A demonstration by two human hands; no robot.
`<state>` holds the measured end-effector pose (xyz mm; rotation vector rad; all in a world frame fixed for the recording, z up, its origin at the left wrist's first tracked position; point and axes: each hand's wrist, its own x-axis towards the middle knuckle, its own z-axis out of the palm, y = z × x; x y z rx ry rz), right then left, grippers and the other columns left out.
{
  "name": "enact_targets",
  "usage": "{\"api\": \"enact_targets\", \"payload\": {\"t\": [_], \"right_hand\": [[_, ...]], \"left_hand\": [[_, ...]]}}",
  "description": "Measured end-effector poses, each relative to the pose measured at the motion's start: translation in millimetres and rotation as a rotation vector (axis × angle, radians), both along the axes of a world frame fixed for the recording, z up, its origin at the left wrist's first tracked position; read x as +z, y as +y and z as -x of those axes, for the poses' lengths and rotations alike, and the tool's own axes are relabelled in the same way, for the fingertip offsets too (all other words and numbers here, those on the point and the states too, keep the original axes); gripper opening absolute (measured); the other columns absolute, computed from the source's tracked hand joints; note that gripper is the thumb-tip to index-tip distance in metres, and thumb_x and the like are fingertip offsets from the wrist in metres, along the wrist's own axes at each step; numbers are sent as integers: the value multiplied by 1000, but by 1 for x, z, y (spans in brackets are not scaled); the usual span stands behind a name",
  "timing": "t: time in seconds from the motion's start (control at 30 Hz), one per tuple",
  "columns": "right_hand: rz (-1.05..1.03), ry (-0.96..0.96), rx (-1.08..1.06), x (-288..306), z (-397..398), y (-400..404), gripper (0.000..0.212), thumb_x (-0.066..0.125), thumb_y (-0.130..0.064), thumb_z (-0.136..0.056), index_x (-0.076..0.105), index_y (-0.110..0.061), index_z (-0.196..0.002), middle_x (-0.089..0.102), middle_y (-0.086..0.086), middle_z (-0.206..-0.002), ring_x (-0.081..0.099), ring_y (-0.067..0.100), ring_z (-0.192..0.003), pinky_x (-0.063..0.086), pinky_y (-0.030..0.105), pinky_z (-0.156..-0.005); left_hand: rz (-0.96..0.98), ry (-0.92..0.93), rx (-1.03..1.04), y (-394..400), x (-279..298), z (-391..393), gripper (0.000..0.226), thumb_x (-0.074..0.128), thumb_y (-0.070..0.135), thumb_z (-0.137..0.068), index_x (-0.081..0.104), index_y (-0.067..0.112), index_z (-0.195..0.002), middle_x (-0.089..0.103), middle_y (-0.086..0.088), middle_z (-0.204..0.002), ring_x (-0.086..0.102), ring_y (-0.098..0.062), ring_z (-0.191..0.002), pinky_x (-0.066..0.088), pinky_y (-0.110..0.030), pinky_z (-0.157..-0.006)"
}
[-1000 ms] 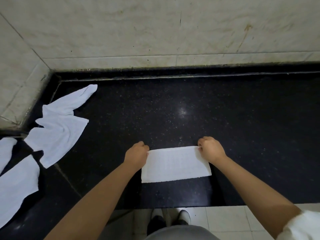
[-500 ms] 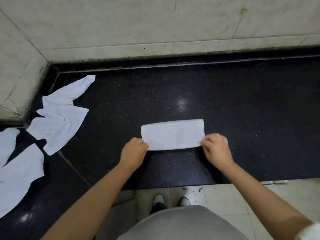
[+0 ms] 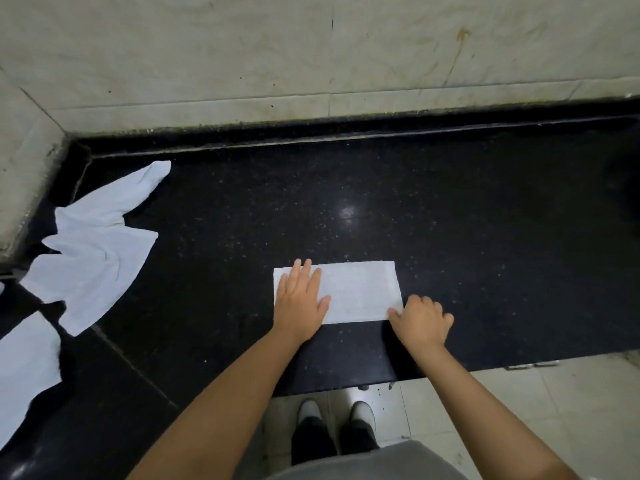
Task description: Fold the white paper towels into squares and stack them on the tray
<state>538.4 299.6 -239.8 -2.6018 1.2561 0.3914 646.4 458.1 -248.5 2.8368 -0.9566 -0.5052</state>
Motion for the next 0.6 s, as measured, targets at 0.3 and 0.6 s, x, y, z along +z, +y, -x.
{"api": "enact_targets", "payload": {"t": [0.3, 0.6], "right_hand": [[-123, -139, -162, 9, -16, 12, 10, 46, -15, -88, 53, -11, -82, 58, 6, -86, 56, 27, -91, 28, 32, -80], [-245, -617, 162, 48, -75, 104, 10, 53, -16, -88, 53, -16, -79, 54, -3, -79, 45, 13, -81, 9, 24, -67]], "left_hand": [[-68, 63, 3, -4, -11, 0, 60, 20, 44, -99, -2, 19, -150, -11, -3, -158, -13, -19, -146, -9, -36, -118], [216, -37, 383, 74, 7, -17, 51, 35, 29, -99, 23, 18, -147, 18, -3, -157, 10, -20, -147, 16, -38, -118]]}}
